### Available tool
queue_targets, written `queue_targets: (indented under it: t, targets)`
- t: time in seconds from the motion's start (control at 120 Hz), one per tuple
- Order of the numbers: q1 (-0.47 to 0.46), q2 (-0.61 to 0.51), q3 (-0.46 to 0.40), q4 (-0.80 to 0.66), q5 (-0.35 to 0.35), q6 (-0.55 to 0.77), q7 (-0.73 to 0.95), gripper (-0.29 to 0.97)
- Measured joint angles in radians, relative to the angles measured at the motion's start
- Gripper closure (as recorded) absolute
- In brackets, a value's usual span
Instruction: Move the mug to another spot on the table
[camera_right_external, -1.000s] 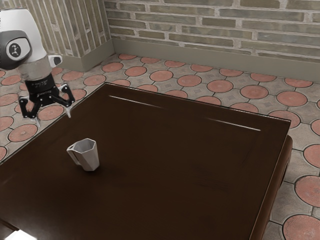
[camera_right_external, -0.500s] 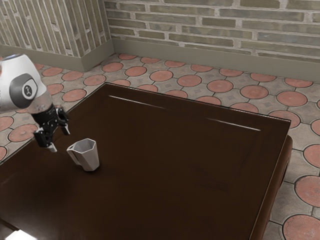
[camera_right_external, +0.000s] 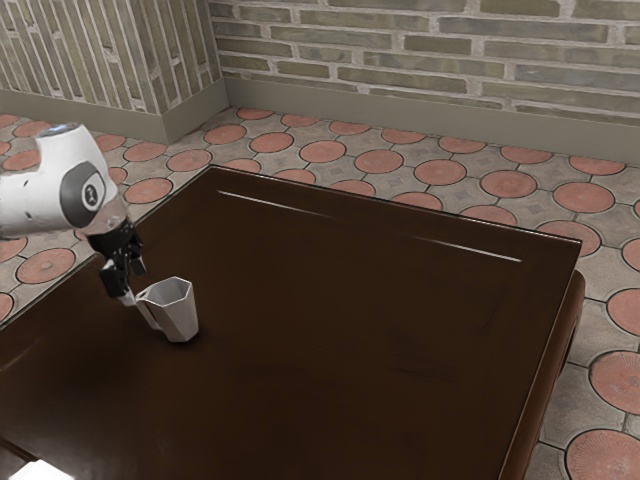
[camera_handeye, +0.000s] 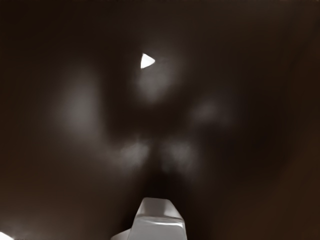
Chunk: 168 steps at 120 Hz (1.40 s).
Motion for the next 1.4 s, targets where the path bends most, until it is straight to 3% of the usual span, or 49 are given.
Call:
queue_targets:
  t: [0.408, 0.658, 1.3, 1.4]
  targets:
    - [0.001, 0.048, -0.003, -0.019, -0.007, 0.109, -0.026, 0.00]
    - [0.006, 0.074, -0.001, -0.019, -0.090, 0.144, 0.000, 0.00]
    - [0.008, 0.134, -0.006, -0.021, -0.172, 0.200, 0.066, 0.00]
    - [0.008, 0.135, -0.008, -0.021, -0.175, 0.205, 0.082, 0.14]
